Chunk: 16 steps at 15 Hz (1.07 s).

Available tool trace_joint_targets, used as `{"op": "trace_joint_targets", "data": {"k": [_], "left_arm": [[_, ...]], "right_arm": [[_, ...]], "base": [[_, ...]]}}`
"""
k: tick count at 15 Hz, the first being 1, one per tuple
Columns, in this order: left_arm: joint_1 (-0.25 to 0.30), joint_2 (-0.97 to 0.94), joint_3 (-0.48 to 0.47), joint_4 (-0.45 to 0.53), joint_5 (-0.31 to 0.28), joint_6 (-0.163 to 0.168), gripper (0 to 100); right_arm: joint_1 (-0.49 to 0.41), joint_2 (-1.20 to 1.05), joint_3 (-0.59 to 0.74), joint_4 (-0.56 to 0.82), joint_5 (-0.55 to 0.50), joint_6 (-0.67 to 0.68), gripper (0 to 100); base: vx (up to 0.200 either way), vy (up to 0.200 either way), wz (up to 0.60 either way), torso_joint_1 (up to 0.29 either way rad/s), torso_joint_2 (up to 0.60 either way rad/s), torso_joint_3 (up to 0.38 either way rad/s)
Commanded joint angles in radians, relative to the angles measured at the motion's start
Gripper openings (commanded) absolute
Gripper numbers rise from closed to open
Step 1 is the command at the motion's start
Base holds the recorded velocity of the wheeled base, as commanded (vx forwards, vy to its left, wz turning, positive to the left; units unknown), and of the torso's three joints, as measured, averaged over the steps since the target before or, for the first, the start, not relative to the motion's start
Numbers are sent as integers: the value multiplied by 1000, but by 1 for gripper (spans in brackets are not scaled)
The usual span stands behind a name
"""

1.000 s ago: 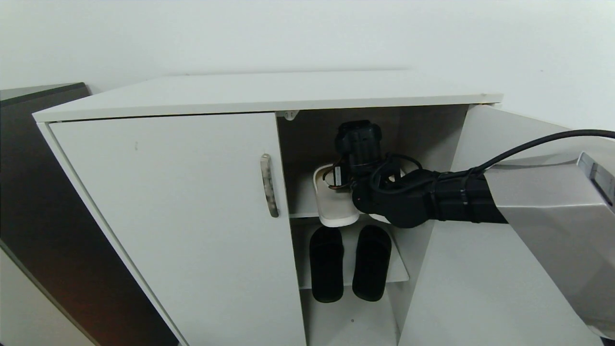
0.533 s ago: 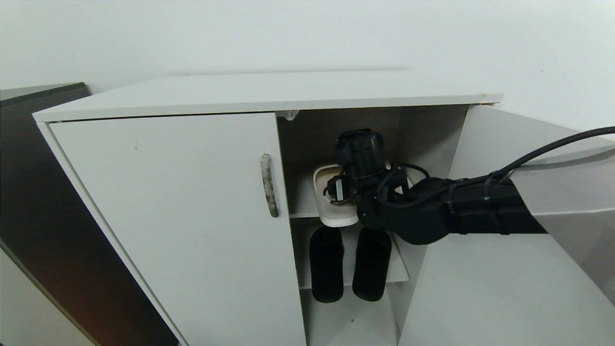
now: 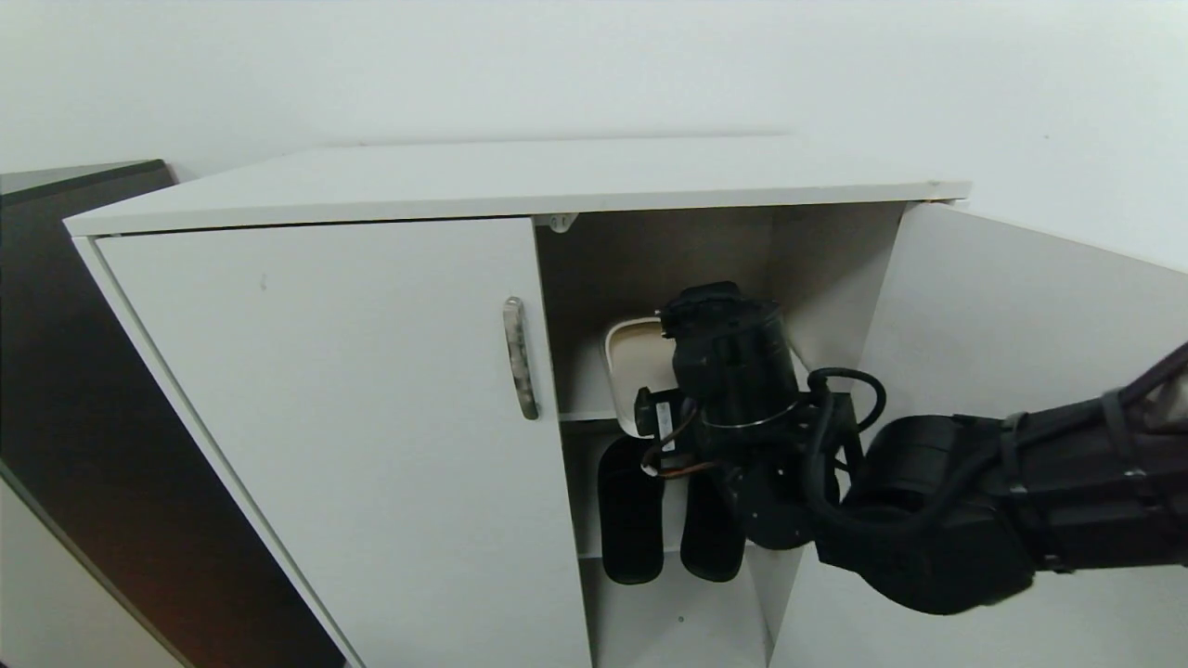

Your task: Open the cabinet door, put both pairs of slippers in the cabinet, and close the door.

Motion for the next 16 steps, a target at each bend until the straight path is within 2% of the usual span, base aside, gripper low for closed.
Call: {"op": "trace_joint_targets", "data": {"k": [1, 6, 16], "left_arm": [[0, 0, 0, 0, 0, 0, 0], [0, 0, 0, 0, 0, -2, 0], [0, 0, 0, 0, -1, -3, 0]], "right_arm": [[31, -104, 107, -38, 9, -2, 0], [46, -151, 236, -153, 67, -4, 0], [46, -137, 239, -161, 74, -4, 0]], "base": [[0, 0, 0, 0, 0, 0], [0, 0, 0, 0, 0, 0], [0, 0, 0, 0, 0, 0]]}}
